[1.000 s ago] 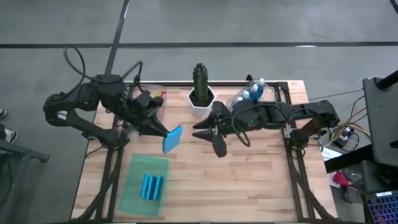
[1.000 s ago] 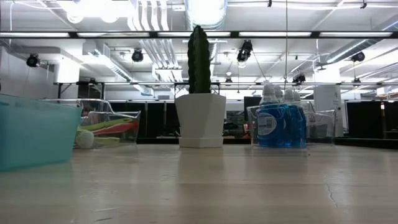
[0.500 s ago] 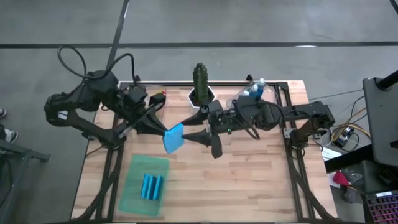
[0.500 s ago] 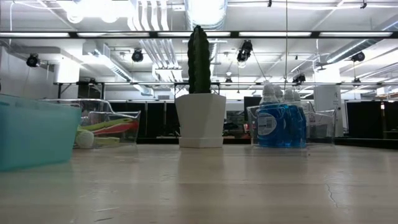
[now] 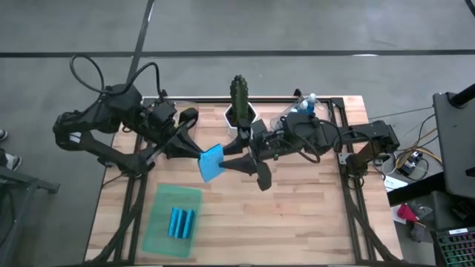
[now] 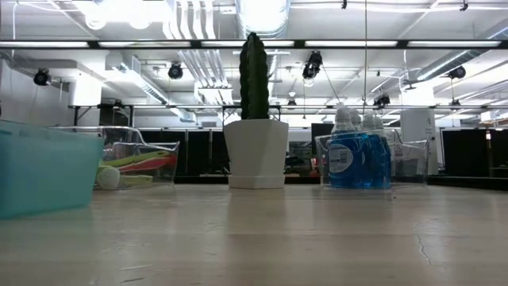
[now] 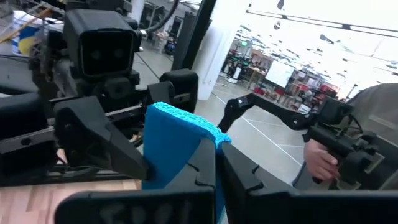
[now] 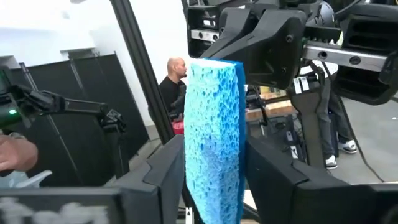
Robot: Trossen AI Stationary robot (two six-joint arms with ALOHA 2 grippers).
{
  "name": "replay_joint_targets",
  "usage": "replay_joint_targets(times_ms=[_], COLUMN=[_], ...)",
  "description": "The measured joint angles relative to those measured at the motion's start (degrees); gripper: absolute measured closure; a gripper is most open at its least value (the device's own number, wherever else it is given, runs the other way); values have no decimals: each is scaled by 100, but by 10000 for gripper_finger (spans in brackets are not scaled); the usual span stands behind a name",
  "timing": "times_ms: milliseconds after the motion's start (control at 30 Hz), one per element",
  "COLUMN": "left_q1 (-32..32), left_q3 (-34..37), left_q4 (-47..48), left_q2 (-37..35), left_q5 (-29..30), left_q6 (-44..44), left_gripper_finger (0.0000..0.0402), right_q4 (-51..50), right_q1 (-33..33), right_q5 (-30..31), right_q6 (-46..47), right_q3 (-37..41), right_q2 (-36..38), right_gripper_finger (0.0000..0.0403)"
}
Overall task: Pick & Place Kitchen Sink Supplies
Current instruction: Put the sponge into the green bin
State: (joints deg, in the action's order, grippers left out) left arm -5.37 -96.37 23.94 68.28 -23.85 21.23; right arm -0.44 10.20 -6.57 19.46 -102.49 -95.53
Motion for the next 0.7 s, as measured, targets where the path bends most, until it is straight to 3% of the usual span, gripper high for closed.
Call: replay_joint_targets(times_ms=[467,700], left_q1=[0,5], left_q3=[1,1], left_q4=[2,26], left_q2=[-3,-91], left_q5=[436,703], left_q6=[75,118], left_gripper_finger=[387,344], right_q4=[-12,-3], right_q1=[-3,-5], right_q5=[-127,-127], right_q6=[-42,-53], right_q3=[29,28], right_q2=[4,22], right_gripper_finger=[374,388])
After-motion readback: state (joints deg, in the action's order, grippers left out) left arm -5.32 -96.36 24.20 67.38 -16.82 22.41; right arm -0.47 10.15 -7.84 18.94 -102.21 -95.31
